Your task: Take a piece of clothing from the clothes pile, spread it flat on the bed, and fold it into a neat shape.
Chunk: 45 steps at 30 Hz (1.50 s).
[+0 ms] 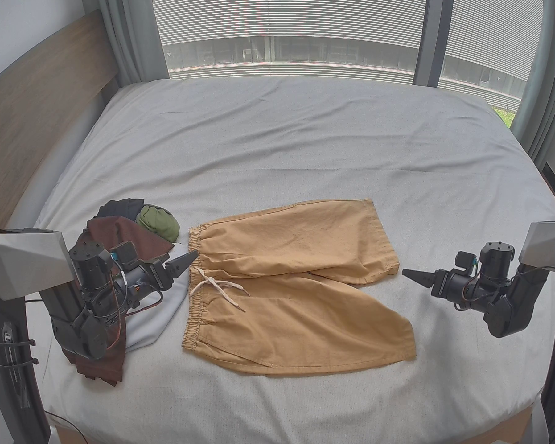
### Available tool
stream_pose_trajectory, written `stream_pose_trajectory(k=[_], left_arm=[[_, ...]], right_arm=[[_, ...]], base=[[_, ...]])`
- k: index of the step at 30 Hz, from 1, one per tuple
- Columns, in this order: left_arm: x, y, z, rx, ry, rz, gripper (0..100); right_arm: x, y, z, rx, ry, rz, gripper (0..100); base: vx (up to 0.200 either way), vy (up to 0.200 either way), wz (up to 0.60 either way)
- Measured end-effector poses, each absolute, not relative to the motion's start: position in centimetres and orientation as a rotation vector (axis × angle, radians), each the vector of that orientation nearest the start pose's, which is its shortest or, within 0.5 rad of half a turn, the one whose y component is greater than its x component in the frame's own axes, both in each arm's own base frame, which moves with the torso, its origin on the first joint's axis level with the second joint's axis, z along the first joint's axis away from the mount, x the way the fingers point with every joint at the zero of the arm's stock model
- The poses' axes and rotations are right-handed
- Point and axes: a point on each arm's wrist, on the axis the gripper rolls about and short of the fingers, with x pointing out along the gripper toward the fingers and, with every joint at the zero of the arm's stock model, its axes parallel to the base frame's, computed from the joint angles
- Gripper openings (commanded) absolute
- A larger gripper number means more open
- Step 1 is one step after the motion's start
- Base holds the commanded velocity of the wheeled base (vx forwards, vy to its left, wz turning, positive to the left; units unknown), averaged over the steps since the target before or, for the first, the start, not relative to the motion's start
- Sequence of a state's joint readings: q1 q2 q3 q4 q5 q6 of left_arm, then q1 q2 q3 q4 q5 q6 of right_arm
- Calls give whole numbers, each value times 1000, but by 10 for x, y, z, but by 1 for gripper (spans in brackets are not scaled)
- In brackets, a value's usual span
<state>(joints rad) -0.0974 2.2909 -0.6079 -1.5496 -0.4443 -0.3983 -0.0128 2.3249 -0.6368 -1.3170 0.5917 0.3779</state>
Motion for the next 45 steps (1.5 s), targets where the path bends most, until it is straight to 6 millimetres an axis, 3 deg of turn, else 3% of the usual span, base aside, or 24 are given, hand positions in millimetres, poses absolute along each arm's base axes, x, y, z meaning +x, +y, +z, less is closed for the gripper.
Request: stream_pose_trajectory(k=[14, 22, 30, 36, 45], left_arm=[[351, -47, 28, -405, 242, -518, 100], [355, -47, 21, -405, 250, -517, 100], [357, -45, 19, -406, 250, -511, 100], [358, -45, 18, -406, 250, -511, 100], [358, -47, 18, -406, 251, -514, 100]], right_arm=[[330, 11, -42, 518, 646, 471, 100], [322, 20, -51, 526, 699, 483, 100], [313, 35, -49, 548, 746, 533, 100], [310, 45, -36, 600, 745, 590, 100], [318, 51, -19, 654, 671, 646, 100]], base=[[0, 0, 0], [0, 0, 0], [0, 0, 0], [0, 0, 0], [0, 0, 0]])
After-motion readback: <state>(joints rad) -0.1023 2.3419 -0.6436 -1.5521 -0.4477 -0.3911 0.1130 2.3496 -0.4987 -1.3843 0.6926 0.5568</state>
